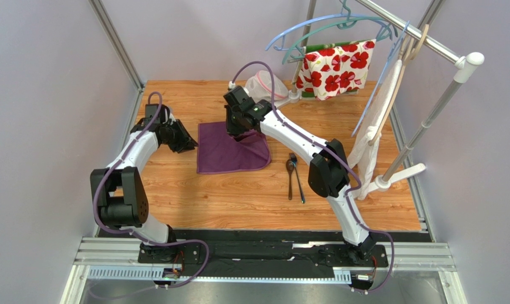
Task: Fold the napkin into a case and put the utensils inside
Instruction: Fold the rectangle-folded napkin at the center of the board.
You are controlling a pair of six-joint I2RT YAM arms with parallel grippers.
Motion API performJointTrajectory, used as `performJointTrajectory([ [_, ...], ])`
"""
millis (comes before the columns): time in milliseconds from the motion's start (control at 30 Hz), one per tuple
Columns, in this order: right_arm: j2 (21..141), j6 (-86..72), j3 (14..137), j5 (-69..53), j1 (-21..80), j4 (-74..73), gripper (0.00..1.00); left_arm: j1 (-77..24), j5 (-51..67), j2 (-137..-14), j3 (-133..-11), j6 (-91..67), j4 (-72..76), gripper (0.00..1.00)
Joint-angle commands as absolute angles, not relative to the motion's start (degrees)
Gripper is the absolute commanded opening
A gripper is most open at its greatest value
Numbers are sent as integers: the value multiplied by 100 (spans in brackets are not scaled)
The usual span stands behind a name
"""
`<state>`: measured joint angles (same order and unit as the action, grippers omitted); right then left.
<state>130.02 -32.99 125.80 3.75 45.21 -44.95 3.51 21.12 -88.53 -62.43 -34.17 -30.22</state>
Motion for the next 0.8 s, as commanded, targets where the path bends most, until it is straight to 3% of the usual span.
performJointTrajectory([
  [0, 13043, -3875, 12489, -165, 4605, -3728, 0, 351, 2189, -8859, -6091, -3436, -2778, 32],
  [233, 13140, -4350, 12261, -615, 4684, -3279, 0, 351, 1811, -8973, -6021, -3445, -2918, 32],
  [700, 13956, -4535, 12972, -844, 4667, -2875, 0, 395, 1424, -8508, -5941, -3366, -3146, 31],
  [767, 14150, -4430, 13174, -1097, 4676, -2682, 4, 457, 1354, -8438, -5968, -3323, -3190, 31],
])
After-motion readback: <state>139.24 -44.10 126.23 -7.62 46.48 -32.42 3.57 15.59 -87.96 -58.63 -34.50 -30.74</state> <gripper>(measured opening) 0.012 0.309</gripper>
